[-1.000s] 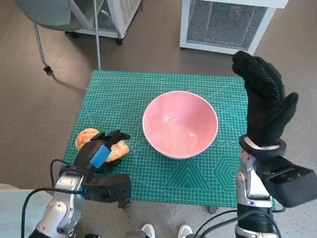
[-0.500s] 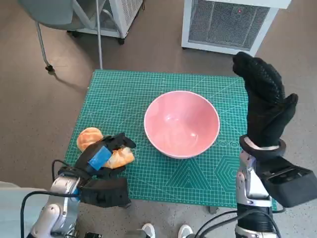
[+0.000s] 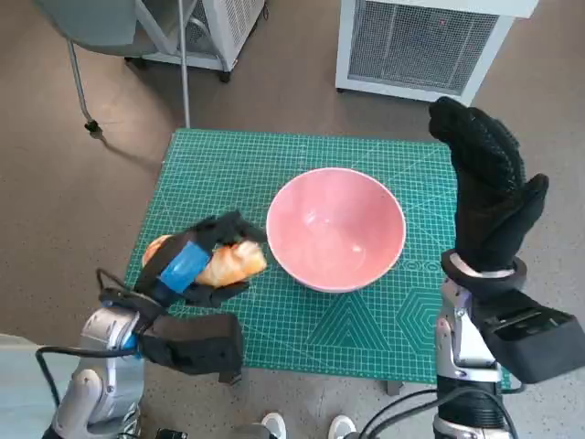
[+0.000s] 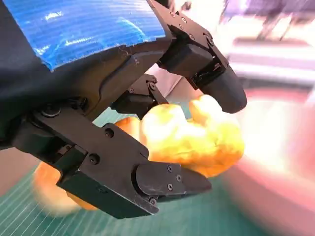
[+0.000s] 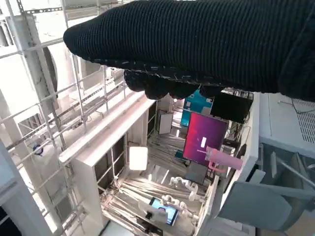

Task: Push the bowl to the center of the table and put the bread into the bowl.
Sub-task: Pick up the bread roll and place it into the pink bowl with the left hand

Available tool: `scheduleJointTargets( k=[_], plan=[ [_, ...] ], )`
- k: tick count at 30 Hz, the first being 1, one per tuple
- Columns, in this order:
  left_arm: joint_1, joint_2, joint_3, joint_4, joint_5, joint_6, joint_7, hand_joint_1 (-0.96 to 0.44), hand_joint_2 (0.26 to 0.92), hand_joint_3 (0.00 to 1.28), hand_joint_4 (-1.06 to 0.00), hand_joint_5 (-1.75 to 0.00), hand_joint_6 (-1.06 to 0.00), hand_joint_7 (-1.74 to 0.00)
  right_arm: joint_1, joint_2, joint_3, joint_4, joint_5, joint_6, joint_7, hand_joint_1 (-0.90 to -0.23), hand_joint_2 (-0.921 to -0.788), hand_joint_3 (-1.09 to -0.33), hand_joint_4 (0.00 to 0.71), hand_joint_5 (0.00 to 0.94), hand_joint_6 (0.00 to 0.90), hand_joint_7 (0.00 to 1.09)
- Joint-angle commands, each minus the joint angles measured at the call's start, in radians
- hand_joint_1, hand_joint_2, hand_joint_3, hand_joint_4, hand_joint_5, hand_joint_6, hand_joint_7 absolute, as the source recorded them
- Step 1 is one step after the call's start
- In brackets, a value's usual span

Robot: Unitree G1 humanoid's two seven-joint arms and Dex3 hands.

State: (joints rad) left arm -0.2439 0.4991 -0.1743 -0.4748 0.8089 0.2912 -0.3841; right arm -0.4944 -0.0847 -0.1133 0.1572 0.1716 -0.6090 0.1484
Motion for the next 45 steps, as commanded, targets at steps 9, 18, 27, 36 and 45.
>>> scheduleJointTargets(
  k=[9,18,27,36,45],
  plan=[
    [-0.246,-0.099,-0.055,-0.033,0.004,-0.037,-0.015,0.00,0.774,0.29,-0.73,-1.28,-0.72,-0.97,0.017,-0.001,-0.004,0.008,0.001,-0.004,0.004,-0.529,-0.921,-0.706,0.333,0.019,-0.001,0.72],
    [-0.411,-0.152,-0.144,0.148,0.046,-0.107,0.016,0.00,0.378,1.10,-0.49,-1.72,-0.70,-1.34,0.027,-0.012,-0.012,0.000,0.012,-0.008,0.011,-0.530,-0.921,-0.710,0.333,0.019,-0.001,0.72],
    [-0.521,-0.204,-0.241,0.342,0.116,-0.141,0.035,0.00,0.377,1.12,-0.55,-1.67,-0.61,-1.44,0.033,-0.014,-0.018,-0.002,0.014,-0.018,0.009,-0.538,-0.921,-0.704,0.333,0.019,-0.001,0.72],
    [-0.577,-0.245,-0.290,0.559,0.100,-0.165,0.024,0.00,0.609,0.72,-0.62,-1.43,-0.50,-1.39,0.042,-0.012,-0.022,-0.011,0.013,-0.020,0.004,-0.537,-0.921,-0.700,0.333,0.019,-0.001,0.72],
    [-0.591,-0.227,-0.295,0.630,-0.015,-0.165,-0.164,-0.08,0.857,0.15,-0.38,-0.45,-0.39,-0.52,0.046,-0.007,-0.023,-0.017,0.014,-0.018,-0.001,-0.535,-0.921,-0.694,0.333,0.018,-0.001,0.73]
  ],
)
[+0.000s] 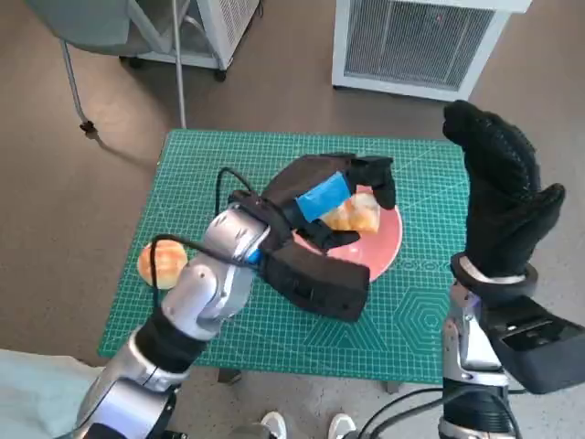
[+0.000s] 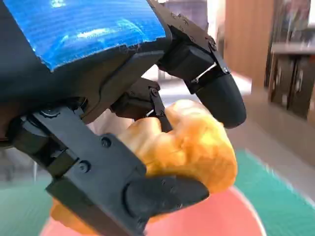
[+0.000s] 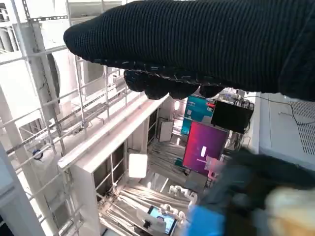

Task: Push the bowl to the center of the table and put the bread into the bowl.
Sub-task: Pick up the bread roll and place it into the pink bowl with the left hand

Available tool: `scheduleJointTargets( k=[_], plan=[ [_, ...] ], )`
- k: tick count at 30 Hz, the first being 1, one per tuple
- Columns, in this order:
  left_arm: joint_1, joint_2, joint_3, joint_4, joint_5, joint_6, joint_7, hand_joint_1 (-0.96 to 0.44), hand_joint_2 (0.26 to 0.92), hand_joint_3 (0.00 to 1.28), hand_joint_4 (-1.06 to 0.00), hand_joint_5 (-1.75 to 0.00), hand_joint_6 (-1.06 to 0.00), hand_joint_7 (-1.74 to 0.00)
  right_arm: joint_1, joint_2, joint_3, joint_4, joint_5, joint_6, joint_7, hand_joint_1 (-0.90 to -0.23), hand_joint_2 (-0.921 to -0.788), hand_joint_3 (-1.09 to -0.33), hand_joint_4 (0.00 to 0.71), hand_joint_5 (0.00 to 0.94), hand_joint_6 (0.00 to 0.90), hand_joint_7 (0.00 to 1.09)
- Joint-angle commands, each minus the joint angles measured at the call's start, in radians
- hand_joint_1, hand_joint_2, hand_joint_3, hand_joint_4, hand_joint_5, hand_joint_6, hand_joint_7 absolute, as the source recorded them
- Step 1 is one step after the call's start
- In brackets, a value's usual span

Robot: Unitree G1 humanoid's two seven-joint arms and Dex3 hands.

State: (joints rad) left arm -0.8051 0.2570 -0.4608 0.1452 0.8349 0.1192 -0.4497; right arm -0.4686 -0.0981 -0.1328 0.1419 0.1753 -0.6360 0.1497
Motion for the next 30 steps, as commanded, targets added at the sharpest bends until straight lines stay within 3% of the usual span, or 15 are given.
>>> scheduleJointTargets(
  k=[1,3,6,17,25,30],
  plan=[
    [-0.032,0.018,-0.010,0.010,-0.046,0.013,-0.122,-0.10,0.858,0.13,-0.35,-0.36,-0.37,-0.45,0.020,0.007,-0.004,-0.001,0.010,0.009,-0.003,-0.536,-0.921,-0.694,0.334,0.018,-0.001,0.73],
    [-0.038,0.023,-0.010,0.000,-0.056,0.036,-0.179,-0.18,0.862,0.08,-0.24,-0.15,-0.33,-0.26,0.020,0.009,-0.004,-0.003,0.008,0.009,-0.005,-0.537,-0.921,-0.693,0.334,0.018,-0.001,0.73],
    [-0.037,0.029,-0.001,-0.021,-0.067,0.050,-0.219,-0.26,0.867,0.05,-0.16,-0.05,-0.30,-0.16,0.020,0.011,-0.003,-0.005,0.005,0.009,-0.008,-0.537,-0.921,-0.693,0.333,0.018,-0.001,0.73],
    [0.014,0.059,0.063,-0.138,-0.135,0.061,-0.228,-0.31,0.875,0.02,-0.12,0.00,-0.31,-0.11,0.013,0.020,0.000,0.008,-0.007,0.001,-0.011,-0.528,-0.921,-0.695,0.334,0.018,-0.001,0.73],
    [0.050,0.150,0.158,-0.335,-0.237,0.141,-0.361,-0.30,0.872,0.01,-0.12,0.00,-0.31,-0.09,0.006,0.024,0.002,0.014,-0.015,0.001,-0.011,-0.521,-0.921,-0.701,0.333,0.017,-0.001,0.73],
    [0.093,0.269,0.290,-0.471,-0.352,0.163,-0.450,-0.28,0.867,0.01,-0.11,0.00,-0.31,-0.08,0.004,0.028,0.005,0.017,-0.020,0.000,-0.011,-0.524,-0.921,-0.704,0.333,0.017,-0.001,0.72]
  ],
)
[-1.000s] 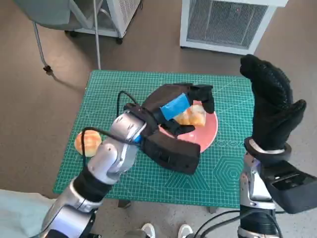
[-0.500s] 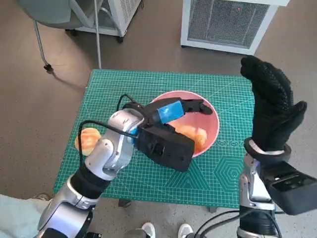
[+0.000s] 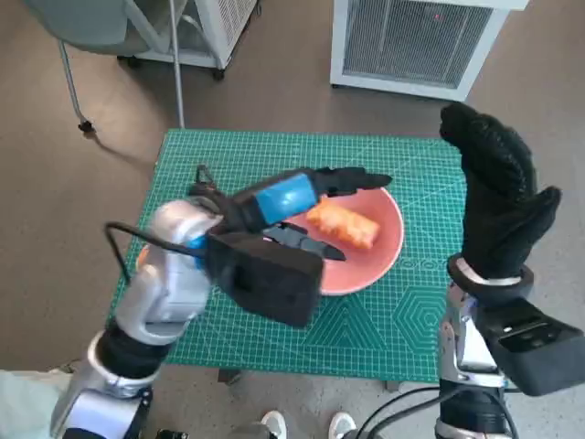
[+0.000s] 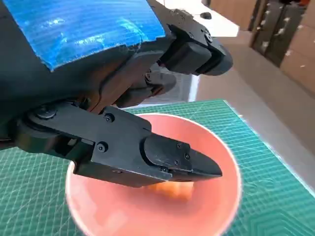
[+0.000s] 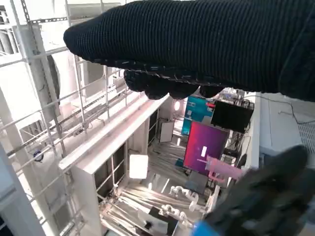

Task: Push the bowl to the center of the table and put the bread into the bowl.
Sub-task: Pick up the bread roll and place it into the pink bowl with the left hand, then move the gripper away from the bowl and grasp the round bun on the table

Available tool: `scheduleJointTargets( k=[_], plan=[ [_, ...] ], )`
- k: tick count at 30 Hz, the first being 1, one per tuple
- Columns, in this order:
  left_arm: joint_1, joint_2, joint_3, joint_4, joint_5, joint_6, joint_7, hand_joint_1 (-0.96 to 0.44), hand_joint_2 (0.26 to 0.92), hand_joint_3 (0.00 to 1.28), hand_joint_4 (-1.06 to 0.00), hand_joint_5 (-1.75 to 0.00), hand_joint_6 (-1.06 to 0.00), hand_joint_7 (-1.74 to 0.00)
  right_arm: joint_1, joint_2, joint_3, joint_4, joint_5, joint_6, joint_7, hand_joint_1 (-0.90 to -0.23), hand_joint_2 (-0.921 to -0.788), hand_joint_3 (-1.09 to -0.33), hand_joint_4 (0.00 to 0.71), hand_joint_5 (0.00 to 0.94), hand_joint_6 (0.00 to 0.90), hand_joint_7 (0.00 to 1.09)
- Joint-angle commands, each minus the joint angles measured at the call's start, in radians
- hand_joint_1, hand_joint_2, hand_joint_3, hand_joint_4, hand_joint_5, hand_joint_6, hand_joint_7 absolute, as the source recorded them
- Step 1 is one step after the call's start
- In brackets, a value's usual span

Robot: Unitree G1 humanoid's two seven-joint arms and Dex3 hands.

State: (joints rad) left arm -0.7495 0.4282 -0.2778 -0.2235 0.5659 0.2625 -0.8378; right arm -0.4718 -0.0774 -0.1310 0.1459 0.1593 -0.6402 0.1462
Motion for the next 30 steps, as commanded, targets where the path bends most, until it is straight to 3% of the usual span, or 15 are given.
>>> scheduleJointTargets(
  k=[1,9,15,22,30],
  plan=[
    [0.047,0.126,0.136,-0.118,-0.105,0.020,-0.076,-0.27,0.863,0.01,-0.11,0.00,-0.31,-0.08,0.007,0.008,0.004,0.013,-0.005,0.004,-0.007,-0.525,-0.921,-0.705,0.333,0.017,-0.001,0.72],
    [0.124,0.350,0.297,-0.197,-0.186,0.054,-0.163,-0.21,0.819,0.00,-0.10,0.00,-0.30,-0.06,0.005,0.007,0.009,0.007,0.001,0.014,-0.001,-0.527,-0.921,-0.711,0.333,0.016,-0.001,0.71],
    [0.191,0.473,0.361,-0.241,-0.185,0.131,-0.196,-0.18,0.791,0.00,-0.10,0.00,-0.30,-0.05,-0.008,0.001,0.010,0.022,0.017,0.021,0.011,-0.526,-0.921,-0.713,0.332,0.016,-0.001,0.71],
    [0.260,0.552,0.384,-0.263,-0.178,0.181,-0.187,-0.15,0.771,0.00,-0.12,0.00,-0.31,-0.04,-0.019,0.002,0.018,0.031,0.028,0.028,0.023,-0.524,-0.921,-0.716,0.333,0.016,-0.001,0.71],
    [0.343,0.598,0.412,-0.222,-0.208,0.131,-0.166,-0.06,0.755,0.00,-0.14,-0.01,-0.30,-0.02,-0.028,-0.002,0.022,0.033,0.048,0.044,0.046,-0.527,-0.921,-0.722,0.332,0.016,-0.001,0.71]
  ],
)
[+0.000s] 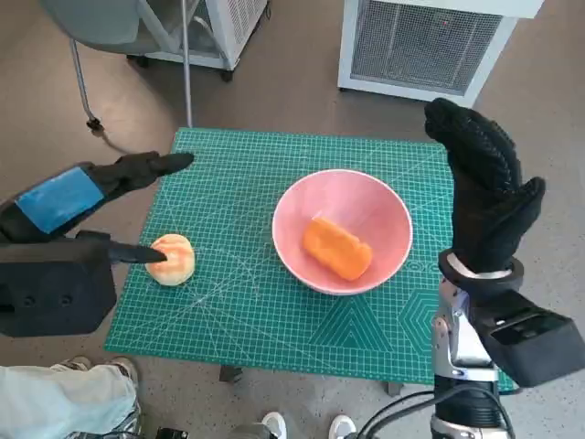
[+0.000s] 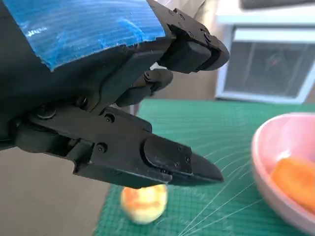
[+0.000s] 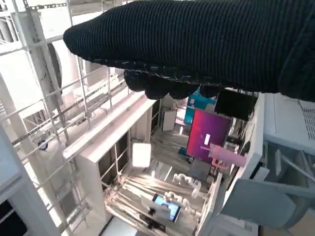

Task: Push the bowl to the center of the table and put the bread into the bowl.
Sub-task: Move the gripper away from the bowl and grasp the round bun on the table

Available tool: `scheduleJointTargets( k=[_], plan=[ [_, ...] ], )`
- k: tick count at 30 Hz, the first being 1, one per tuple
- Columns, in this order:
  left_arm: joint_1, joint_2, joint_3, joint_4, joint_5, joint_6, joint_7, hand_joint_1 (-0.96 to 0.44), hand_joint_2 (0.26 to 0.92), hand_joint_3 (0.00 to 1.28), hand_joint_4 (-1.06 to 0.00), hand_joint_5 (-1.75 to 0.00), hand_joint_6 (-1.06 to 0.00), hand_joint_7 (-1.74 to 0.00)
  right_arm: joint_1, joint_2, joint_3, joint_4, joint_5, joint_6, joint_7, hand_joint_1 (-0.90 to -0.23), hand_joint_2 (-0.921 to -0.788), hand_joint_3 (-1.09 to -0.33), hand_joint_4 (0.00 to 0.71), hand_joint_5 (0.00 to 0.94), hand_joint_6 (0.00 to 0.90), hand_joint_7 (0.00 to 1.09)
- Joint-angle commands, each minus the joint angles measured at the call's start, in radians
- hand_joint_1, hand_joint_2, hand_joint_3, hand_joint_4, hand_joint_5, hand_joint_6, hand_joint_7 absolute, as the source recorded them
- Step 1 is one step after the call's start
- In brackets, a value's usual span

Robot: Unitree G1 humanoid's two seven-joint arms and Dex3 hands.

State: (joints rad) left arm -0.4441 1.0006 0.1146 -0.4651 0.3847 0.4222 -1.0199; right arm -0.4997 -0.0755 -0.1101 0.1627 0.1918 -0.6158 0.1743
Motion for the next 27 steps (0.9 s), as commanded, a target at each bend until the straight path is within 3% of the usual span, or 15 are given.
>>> scheduleJointTargets(
  k=[1,10,27],
  plan=[
    [0.048,0.029,0.018,0.029,-0.027,-0.041,0.020,-0.04,0.755,0.00,-0.14,-0.01,-0.30,-0.02,-0.001,-0.005,0.002,0.017,0.017,0.021,0.020,-0.527,-0.921,-0.723,0.332,0.016,-0.001,0.71],
    [0.119,0.036,-0.040,0.087,0.027,-0.120,0.086,0.17,0.783,0.01,-0.13,0.00,-0.28,0.00,-0.004,-0.010,-0.002,0.018,0.038,0.031,0.048,-0.530,-0.921,-0.725,0.330,0.016,-0.001,0.71],
    [0.078,-0.021,-0.224,0.292,0.142,-0.160,0.179,0.18,0.805,0.03,-0.11,0.00,-0.26,0.00,0.003,-0.028,-0.010,0.006,0.041,0.037,0.059,-0.529,-0.921,-0.726,0.328,0.016,-0.001,0.71]
  ],
)
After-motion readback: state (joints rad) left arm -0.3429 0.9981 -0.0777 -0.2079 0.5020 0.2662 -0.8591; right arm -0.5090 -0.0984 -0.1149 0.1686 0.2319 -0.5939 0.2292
